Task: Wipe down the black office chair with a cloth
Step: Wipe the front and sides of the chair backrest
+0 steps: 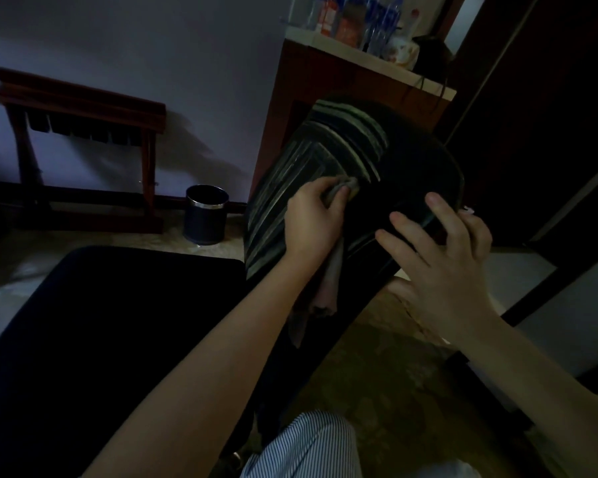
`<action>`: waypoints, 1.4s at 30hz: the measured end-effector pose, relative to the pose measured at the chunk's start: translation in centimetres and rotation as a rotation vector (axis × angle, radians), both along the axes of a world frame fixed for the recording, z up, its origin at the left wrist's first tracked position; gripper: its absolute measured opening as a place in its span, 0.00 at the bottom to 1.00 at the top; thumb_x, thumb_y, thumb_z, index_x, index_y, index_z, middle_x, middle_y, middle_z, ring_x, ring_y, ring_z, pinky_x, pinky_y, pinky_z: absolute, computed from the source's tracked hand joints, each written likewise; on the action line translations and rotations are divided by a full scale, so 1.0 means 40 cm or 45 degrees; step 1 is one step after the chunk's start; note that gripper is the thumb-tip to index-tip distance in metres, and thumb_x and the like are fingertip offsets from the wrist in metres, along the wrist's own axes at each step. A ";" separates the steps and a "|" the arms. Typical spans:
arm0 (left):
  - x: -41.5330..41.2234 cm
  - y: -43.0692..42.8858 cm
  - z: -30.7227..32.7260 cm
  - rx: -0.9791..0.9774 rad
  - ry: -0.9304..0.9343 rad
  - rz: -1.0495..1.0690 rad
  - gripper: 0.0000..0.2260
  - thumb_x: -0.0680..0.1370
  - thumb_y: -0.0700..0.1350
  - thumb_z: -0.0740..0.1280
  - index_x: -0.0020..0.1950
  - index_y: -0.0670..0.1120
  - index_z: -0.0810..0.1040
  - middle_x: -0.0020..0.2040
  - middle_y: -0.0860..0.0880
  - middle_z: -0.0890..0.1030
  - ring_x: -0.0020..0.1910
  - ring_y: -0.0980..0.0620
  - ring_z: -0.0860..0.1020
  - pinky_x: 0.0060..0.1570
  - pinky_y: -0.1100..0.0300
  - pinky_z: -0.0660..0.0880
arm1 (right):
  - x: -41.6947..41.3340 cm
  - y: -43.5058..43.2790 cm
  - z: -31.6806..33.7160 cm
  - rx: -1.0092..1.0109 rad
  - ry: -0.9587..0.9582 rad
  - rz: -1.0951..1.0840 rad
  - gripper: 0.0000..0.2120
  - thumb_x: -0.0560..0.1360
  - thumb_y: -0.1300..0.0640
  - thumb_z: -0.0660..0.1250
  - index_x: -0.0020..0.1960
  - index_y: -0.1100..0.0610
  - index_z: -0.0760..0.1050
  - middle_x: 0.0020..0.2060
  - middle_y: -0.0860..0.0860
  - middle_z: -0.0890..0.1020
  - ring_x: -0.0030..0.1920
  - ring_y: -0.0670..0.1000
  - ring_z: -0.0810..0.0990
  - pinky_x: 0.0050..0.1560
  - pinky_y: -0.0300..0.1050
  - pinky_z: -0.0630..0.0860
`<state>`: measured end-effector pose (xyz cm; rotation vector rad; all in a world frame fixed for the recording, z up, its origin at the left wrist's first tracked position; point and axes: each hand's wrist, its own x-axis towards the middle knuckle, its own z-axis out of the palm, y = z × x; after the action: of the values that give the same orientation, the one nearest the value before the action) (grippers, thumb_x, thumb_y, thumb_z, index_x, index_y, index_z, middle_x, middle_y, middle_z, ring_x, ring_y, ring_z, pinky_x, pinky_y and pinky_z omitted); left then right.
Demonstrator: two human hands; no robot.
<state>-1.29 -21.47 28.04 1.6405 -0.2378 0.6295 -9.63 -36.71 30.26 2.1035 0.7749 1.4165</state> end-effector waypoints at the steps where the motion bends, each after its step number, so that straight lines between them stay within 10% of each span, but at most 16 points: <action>1: 0.005 0.009 -0.018 -0.003 0.054 0.013 0.10 0.77 0.44 0.66 0.55 0.44 0.82 0.51 0.48 0.83 0.51 0.55 0.79 0.49 0.63 0.73 | 0.001 -0.002 -0.005 0.052 0.028 0.007 0.15 0.82 0.48 0.51 0.61 0.55 0.68 0.61 0.54 0.69 0.64 0.61 0.64 0.71 0.51 0.46; 3: 0.005 0.029 -0.062 -0.005 0.163 0.037 0.10 0.77 0.44 0.67 0.55 0.43 0.82 0.51 0.47 0.83 0.49 0.58 0.78 0.46 0.67 0.70 | 0.003 -0.003 -0.012 0.105 0.091 -0.015 0.19 0.82 0.50 0.42 0.63 0.55 0.67 0.62 0.56 0.68 0.65 0.61 0.64 0.72 0.51 0.40; 14: -0.097 0.065 -0.148 -0.064 0.340 0.005 0.12 0.79 0.47 0.64 0.61 0.47 0.78 0.53 0.51 0.81 0.52 0.59 0.76 0.44 0.71 0.67 | -0.023 0.008 0.014 -0.265 -0.006 -0.278 0.32 0.63 0.52 0.77 0.61 0.58 0.67 0.59 0.57 0.72 0.64 0.60 0.65 0.66 0.57 0.52; 25: -0.084 0.009 -0.040 -0.058 -0.088 -0.080 0.10 0.77 0.46 0.66 0.56 0.45 0.81 0.51 0.50 0.83 0.51 0.57 0.80 0.53 0.58 0.77 | 0.014 0.037 0.042 -0.519 0.109 -0.114 0.11 0.76 0.66 0.58 0.52 0.61 0.78 0.51 0.58 0.82 0.53 0.60 0.81 0.67 0.57 0.61; 42: -0.092 0.101 -0.232 -0.091 0.482 0.077 0.09 0.77 0.48 0.66 0.54 0.48 0.82 0.47 0.52 0.83 0.49 0.54 0.79 0.45 0.63 0.72 | 0.023 0.035 0.026 -0.474 0.058 -0.090 0.12 0.73 0.65 0.68 0.55 0.62 0.72 0.52 0.59 0.82 0.54 0.61 0.81 0.70 0.54 0.58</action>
<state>-4.97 -17.43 18.76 1.6668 0.1094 0.3572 -8.71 -35.31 31.32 1.8594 0.8952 1.0928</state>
